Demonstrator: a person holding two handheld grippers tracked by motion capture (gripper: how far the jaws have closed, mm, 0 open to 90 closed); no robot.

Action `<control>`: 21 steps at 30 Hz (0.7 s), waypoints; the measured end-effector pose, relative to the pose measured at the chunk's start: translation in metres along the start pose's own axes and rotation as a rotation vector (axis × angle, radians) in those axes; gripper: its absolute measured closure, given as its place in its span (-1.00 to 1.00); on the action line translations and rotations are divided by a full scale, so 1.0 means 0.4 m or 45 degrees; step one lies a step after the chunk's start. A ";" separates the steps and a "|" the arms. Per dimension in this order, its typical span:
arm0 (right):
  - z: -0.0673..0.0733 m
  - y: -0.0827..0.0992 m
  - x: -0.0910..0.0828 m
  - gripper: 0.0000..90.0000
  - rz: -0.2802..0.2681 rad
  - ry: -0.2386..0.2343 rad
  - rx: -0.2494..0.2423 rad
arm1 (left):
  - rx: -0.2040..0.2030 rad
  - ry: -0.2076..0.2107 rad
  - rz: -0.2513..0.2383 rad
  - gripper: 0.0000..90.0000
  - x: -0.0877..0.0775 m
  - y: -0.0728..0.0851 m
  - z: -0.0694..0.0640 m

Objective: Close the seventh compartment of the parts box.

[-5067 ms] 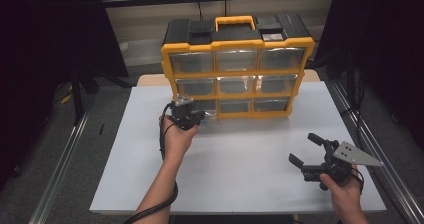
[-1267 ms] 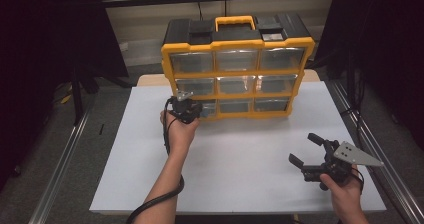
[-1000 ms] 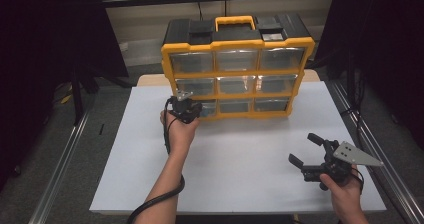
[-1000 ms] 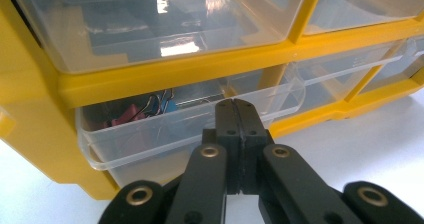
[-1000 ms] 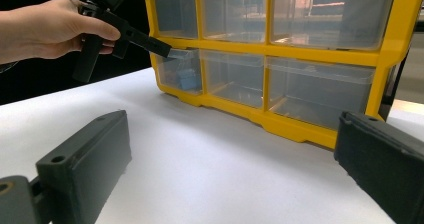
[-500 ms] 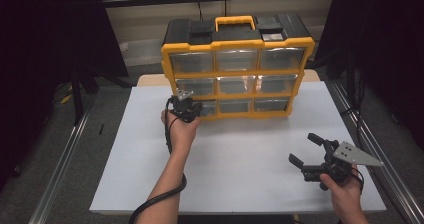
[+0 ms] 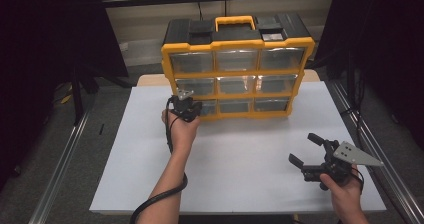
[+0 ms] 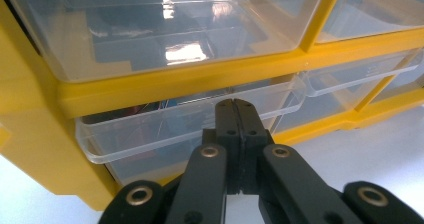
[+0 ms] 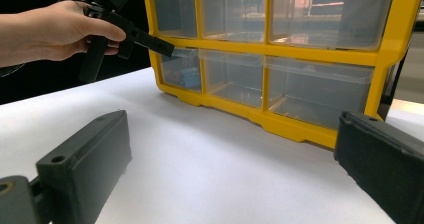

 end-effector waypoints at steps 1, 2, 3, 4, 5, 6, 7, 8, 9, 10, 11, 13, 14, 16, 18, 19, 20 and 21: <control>0.000 0.000 0.000 -0.96 -0.001 0.001 0.000 | -0.008 0.001 -0.009 1.00 0.002 0.000 -0.001; 0.000 0.000 0.001 -0.96 -0.004 -0.001 0.002 | 0.006 -0.004 0.006 1.00 0.000 0.000 0.001; 0.000 0.000 0.000 -0.96 -0.005 0.000 0.002 | 0.004 -0.002 0.003 1.00 0.001 0.000 0.001; -0.001 0.000 0.000 -0.96 -0.003 -0.002 0.000 | 0.010 -0.001 0.006 1.00 0.002 0.000 0.002; -0.001 0.000 0.000 -0.96 -0.002 0.002 -0.001 | 0.010 -0.002 0.004 1.00 0.003 0.000 0.002; -0.001 0.000 0.000 -0.96 0.000 0.002 -0.003 | 0.006 -0.004 0.002 1.00 0.003 0.000 0.001; -0.001 0.000 0.000 -0.96 0.000 0.000 -0.003 | 0.006 -0.002 0.003 1.00 0.004 0.000 0.001; 0.000 0.000 0.000 -0.96 -0.002 -0.003 0.001 | 0.009 -0.005 0.001 1.00 0.005 0.000 0.002; 0.000 0.000 0.000 -0.96 -0.002 -0.003 -0.002 | 0.010 -0.011 0.003 1.00 0.005 0.000 0.001; -0.001 0.000 0.001 -0.96 -0.003 0.001 -0.002 | 0.010 -0.001 0.002 1.00 0.006 0.000 0.002; -0.001 0.000 0.000 -0.96 -0.002 0.001 -0.001 | 0.013 -0.005 0.001 1.00 0.007 0.000 0.001; -0.001 0.000 0.000 -0.96 -0.001 0.002 -0.001 | 0.007 -0.006 -0.002 1.00 0.008 0.000 0.001; -0.001 0.000 0.001 -0.96 -0.004 0.001 0.000 | 0.006 -0.010 -0.002 1.00 0.009 0.000 0.001; -0.001 0.000 0.001 -0.96 -0.003 0.001 -0.001 | 0.009 -0.009 -0.004 1.00 0.011 -0.001 0.002; -0.001 0.000 0.001 -0.96 -0.006 0.002 -0.003 | 0.008 -0.014 -0.004 1.00 0.012 0.000 0.001; -0.001 0.000 0.001 -0.96 -0.006 0.004 0.000 | 0.010 -0.013 -0.003 1.00 0.012 0.000 0.002; -0.001 0.000 0.000 -0.96 -0.004 0.002 0.000 | 0.011 -0.014 -0.003 1.00 0.012 0.000 0.002; -0.002 0.000 0.000 -0.96 -0.004 0.002 -0.001 | 0.010 -0.016 -0.004 1.00 0.012 0.000 0.002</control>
Point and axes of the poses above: each handheld gripper's, and its own axes: x roughly forward along the jaws, y roughly out of its underside, z roughly to its left, the point moved 3 cm from there along x, roughly forward along the jaws, and after that the axes turned 14 degrees about y, right-handed, at the moved point
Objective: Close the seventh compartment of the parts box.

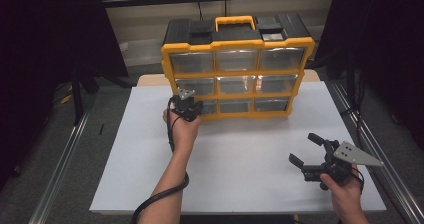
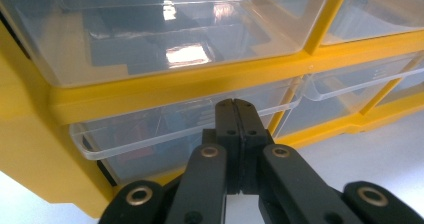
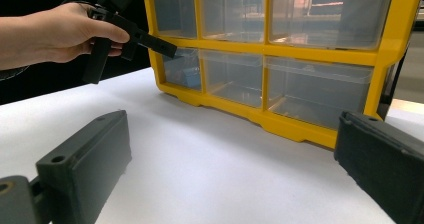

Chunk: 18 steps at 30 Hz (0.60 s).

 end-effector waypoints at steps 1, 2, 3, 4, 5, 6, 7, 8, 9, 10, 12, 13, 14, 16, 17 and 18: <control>0.000 0.000 0.000 -0.96 0.001 0.001 -0.001 | -0.002 0.002 0.002 1.00 0.001 0.001 0.000; 0.000 0.000 0.000 -0.96 0.000 -0.003 -0.001 | -0.003 0.002 -0.001 1.00 0.001 0.001 0.000; 0.000 0.000 0.000 -0.96 0.000 0.001 -0.001 | -0.003 0.000 0.000 1.00 0.001 0.001 0.001; 0.000 0.000 0.000 -0.96 0.001 0.000 -0.001 | -0.001 0.000 0.000 1.00 0.001 0.001 0.001; 0.000 0.000 0.000 -0.96 0.001 -0.003 -0.001 | 0.001 0.000 0.001 1.00 0.001 0.001 0.002; 0.000 0.000 0.000 -0.96 0.001 -0.003 -0.001 | 0.000 -0.001 -0.002 1.00 0.001 0.001 0.002; 0.000 0.000 0.000 -0.96 0.000 0.000 -0.001 | 0.000 0.003 -0.003 1.00 0.002 0.002 0.002; 0.000 0.000 0.000 -0.96 0.001 0.001 0.001 | 0.005 0.002 -0.006 1.00 0.002 0.002 0.003; -0.001 0.000 0.000 -0.96 0.000 0.002 -0.002 | 0.000 -0.001 -0.008 1.00 0.002 0.003 0.003; 0.000 0.000 0.000 -0.96 0.001 -0.003 0.001 | 0.003 -0.004 -0.009 1.00 0.003 0.003 0.004; 0.000 0.000 0.000 -0.96 0.002 0.000 -0.001 | -0.004 -0.016 -0.006 1.00 0.002 0.004 0.004; 0.000 0.000 0.000 -0.96 0.002 0.001 -0.002 | 0.000 -0.015 -0.011 1.00 0.003 0.004 0.004; 0.000 0.000 0.001 -0.96 0.001 0.000 -0.003 | 0.000 -0.003 -0.015 1.00 0.003 0.005 0.004; 0.000 0.000 0.001 -0.96 0.003 0.002 -0.001 | 0.006 0.004 -0.012 1.00 0.004 0.006 0.004; -0.001 0.000 0.001 -0.96 0.001 0.001 -0.002 | 0.009 0.008 -0.014 1.00 0.004 0.006 0.005; 0.000 0.000 0.000 -0.96 0.002 0.001 0.001 | 0.009 0.007 -0.014 1.00 0.004 0.006 0.005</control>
Point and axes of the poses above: each handheld gripper's, and its own axes: x roughly forward along the jaws, y roughly out of its underside, z roughly to its left, the point moved 3 cm from there along x, roughly forward along the jaws, and after that the axes turned 14 degrees about y, right-handed, at the moved point
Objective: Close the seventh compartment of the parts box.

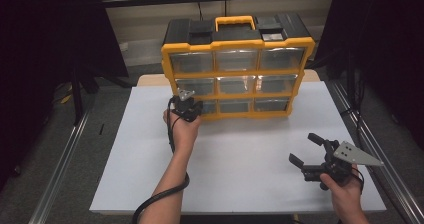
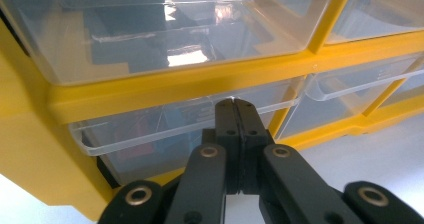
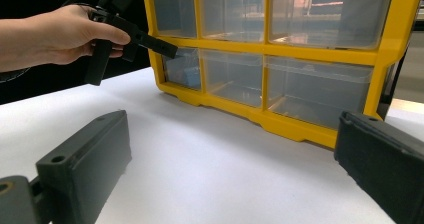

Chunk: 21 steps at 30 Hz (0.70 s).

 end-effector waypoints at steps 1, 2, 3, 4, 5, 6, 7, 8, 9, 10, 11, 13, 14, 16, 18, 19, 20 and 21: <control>0.000 0.000 0.000 -0.96 0.000 -0.002 0.000 | -0.007 -0.001 -0.002 1.00 0.000 0.000 0.000; 0.000 0.000 0.000 -0.96 0.000 -0.001 0.000 | -0.003 0.001 0.003 1.00 -0.001 0.001 0.001; 0.000 0.000 0.000 -0.96 -0.001 0.000 -0.001 | -0.012 -0.010 0.005 0.99 -0.002 0.002 0.000; 0.000 0.000 0.000 -0.96 0.000 -0.003 0.001 | -0.006 -0.010 0.010 0.97 -0.003 0.003 0.001; 0.000 0.000 0.000 -0.96 0.000 -0.003 0.000 | -0.010 -0.001 0.004 0.96 -0.003 0.004 0.002; 0.000 0.000 0.000 -0.96 0.000 -0.003 0.001 | -0.014 0.000 0.004 0.95 -0.005 0.005 0.003; 0.000 0.000 0.000 -0.96 0.000 -0.004 -0.001 | -0.023 0.007 -0.001 0.94 -0.005 0.006 0.004; 0.000 0.000 0.000 -0.96 0.000 -0.001 -0.001 | -0.028 0.009 -0.004 0.93 -0.006 0.007 0.005; 0.000 0.000 0.000 -0.96 0.000 0.000 -0.003 | -0.042 0.008 -0.021 0.90 -0.004 0.007 0.002; 0.000 0.000 0.000 -0.96 -0.001 0.000 -0.003 | -0.047 0.010 -0.025 0.87 -0.004 0.008 0.001; 0.000 0.000 0.000 -0.96 -0.001 -0.001 -0.003 | -0.045 0.010 -0.020 0.86 -0.005 0.008 0.001; 0.000 0.000 0.000 -0.96 -0.001 0.001 -0.003 | -0.041 0.020 -0.013 0.81 -0.007 0.010 0.003; 0.000 0.000 0.000 -0.96 -0.001 0.001 -0.002 | -0.040 0.022 -0.007 0.78 -0.009 0.011 0.004; 0.000 0.000 0.000 -0.96 -0.001 0.002 -0.001 | -0.044 0.020 -0.007 0.74 -0.012 0.015 0.004; 0.000 0.000 0.000 -0.96 -0.001 0.002 -0.003 | -0.052 0.014 -0.015 0.68 -0.015 0.017 0.003; 0.000 0.000 0.000 -0.96 -0.001 0.001 -0.003 | -0.053 0.033 -0.016 0.66 -0.017 0.018 0.004; 0.000 0.000 0.000 -0.96 -0.001 0.002 -0.005 | -0.057 0.033 -0.017 0.64 -0.017 0.019 0.003; 0.000 0.000 0.000 -0.96 -0.001 0.001 -0.005 | -0.052 0.029 -0.010 0.61 -0.020 0.021 0.003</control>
Point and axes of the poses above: each handheld gripper's, and its own axes: x roughly forward along the jaws, y roughly out of its underside, z roughly to its left, the point moved 3 cm from there along x, roughly forward along the jaws, and after that the axes turned 14 degrees about y, right-handed, at the moved point
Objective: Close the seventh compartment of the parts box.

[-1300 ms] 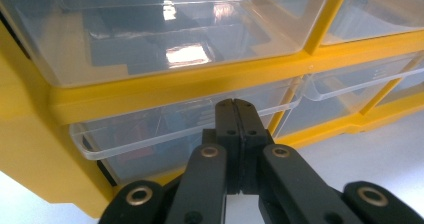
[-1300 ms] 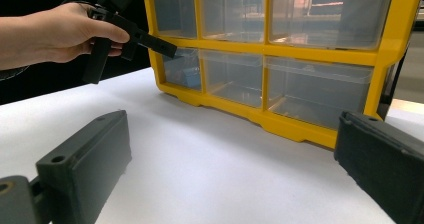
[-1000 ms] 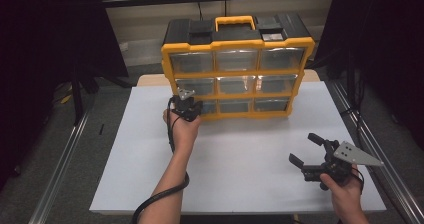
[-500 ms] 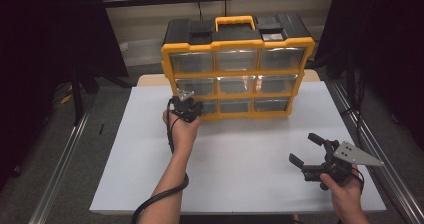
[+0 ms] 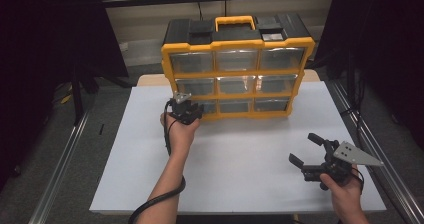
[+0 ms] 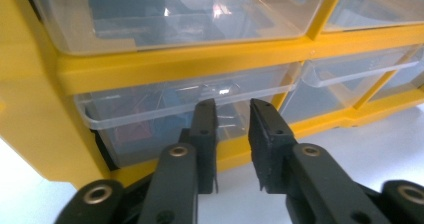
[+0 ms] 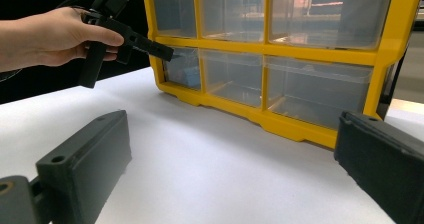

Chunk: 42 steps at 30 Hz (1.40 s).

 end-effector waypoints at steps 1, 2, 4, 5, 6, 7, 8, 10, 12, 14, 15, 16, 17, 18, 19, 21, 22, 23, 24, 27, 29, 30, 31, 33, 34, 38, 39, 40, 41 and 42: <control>0.000 0.000 0.001 -0.96 0.000 0.001 -0.001 | -0.013 0.013 -0.013 0.59 0.000 0.001 -0.001; 0.000 0.000 0.001 -0.96 0.001 0.001 -0.001 | -0.010 0.020 -0.012 0.56 -0.002 0.002 -0.002; 0.001 0.000 0.001 -0.96 0.001 0.001 -0.001 | -0.015 0.032 -0.011 0.50 -0.004 0.005 -0.004; 0.001 0.000 0.000 -0.96 0.004 0.001 -0.004 | -0.015 0.028 -0.010 0.50 -0.004 0.006 -0.005; 0.001 0.000 0.000 -0.96 0.002 0.001 -0.003 | -0.016 0.044 -0.017 0.48 -0.005 0.007 -0.006; 0.001 0.000 0.000 -0.96 0.004 0.002 -0.003 | -0.016 0.044 -0.014 0.45 -0.006 0.008 -0.007; 0.001 0.000 0.000 -0.96 0.003 0.003 -0.002 | -0.014 0.057 -0.010 0.43 -0.006 0.009 -0.009; 0.001 0.000 0.000 -0.96 0.005 0.002 -0.004 | -0.017 0.070 -0.014 0.35 -0.007 0.010 -0.012; 0.001 0.000 0.000 -0.96 0.006 0.002 -0.002 | -0.028 0.075 -0.029 0.31 -0.006 0.009 -0.019; 0.001 0.000 0.000 -0.96 0.005 0.005 -0.004 | -0.014 0.093 -0.023 0.25 -0.008 0.009 -0.022; 0.002 0.001 0.001 -0.96 0.002 0.004 -0.003 | -0.024 0.104 -0.032 0.24 -0.008 0.009 -0.025; 0.002 0.001 0.002 -0.96 0.005 0.003 0.000 | -0.020 0.097 -0.028 0.21 -0.010 0.008 -0.027; 0.003 0.001 0.003 -0.96 0.005 -0.001 0.000 | -0.008 0.109 -0.022 0.18 -0.012 0.008 -0.028; 0.004 0.001 0.003 -0.96 0.005 -0.003 0.003 | -0.013 0.116 -0.026 0.15 -0.013 0.008 -0.029; 0.004 0.000 0.003 -0.96 0.006 -0.001 0.003 | -0.027 0.116 -0.039 0.10 -0.013 0.007 -0.032; 0.004 0.000 0.004 -0.96 0.005 -0.001 0.003 | -0.029 0.125 -0.048 0.00 -0.016 0.006 -0.035; 0.004 0.000 0.004 -0.96 0.005 0.000 0.003 | -0.023 0.145 -0.053 -0.05 -0.017 0.006 -0.035; 0.004 0.000 0.005 -0.96 0.005 0.001 0.003 | -0.012 0.149 -0.040 -0.10 -0.020 0.006 -0.035; 0.004 0.000 0.005 -0.96 0.005 0.001 0.004 | -0.017 0.159 -0.045 -0.14 -0.020 0.006 -0.036; 0.004 0.000 0.005 -0.96 0.006 -0.002 0.003 | -0.007 0.167 -0.052 -0.27 -0.023 0.007 -0.041; 0.004 0.000 0.004 -0.96 0.006 -0.001 0.003 | -0.007 0.175 -0.062 -0.36 -0.022 0.009 -0.045; 0.004 0.000 0.004 -0.96 0.005 -0.001 0.003 | -0.020 0.190 -0.064 -0.41 -0.021 0.011 -0.047; 0.003 0.000 0.003 -0.96 0.003 0.003 0.004 | -0.015 0.201 -0.053 -0.46 -0.023 0.013 -0.047; 0.002 0.000 0.003 -0.96 0.004 0.003 0.006 | -0.002 0.193 -0.052 -0.52 -0.024 0.014 -0.049; 0.002 0.000 0.003 -0.96 0.004 -0.001 0.004 | -0.020 0.210 -0.073 -0.54 -0.024 0.014 -0.051; 0.002 -0.001 0.004 -0.96 0.003 0.001 0.003 | -0.017 0.225 -0.074 -0.62 -0.033 0.013 -0.054; 0.002 -0.001 0.004 -0.96 0.001 -0.006 0.005 | -0.010 0.248 -0.082 -0.66 -0.035 0.013 -0.056; 0.002 -0.001 0.004 -0.96 0.000 -0.001 0.003 | -0.008 0.246 -0.078 -0.69 -0.037 0.014 -0.058; 0.003 -0.001 0.004 -0.96 0.002 -0.001 0.001 | -0.005 0.247 -0.077 -0.70 -0.038 0.014 -0.058; 0.004 -0.001 0.005 -0.96 0.004 -0.009 0.003 | -0.005 0.265 -0.081 -0.72 -0.039 0.015 -0.060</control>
Point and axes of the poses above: each handheld gripper's, and its own axes: x roughly forward along the jaws, y roughly out of its underside, z roughly to its left, the point moved 3 cm from there along x, roughly forward along the jaws, and after that the axes turned 14 degrees about y, right-handed, at the moved point
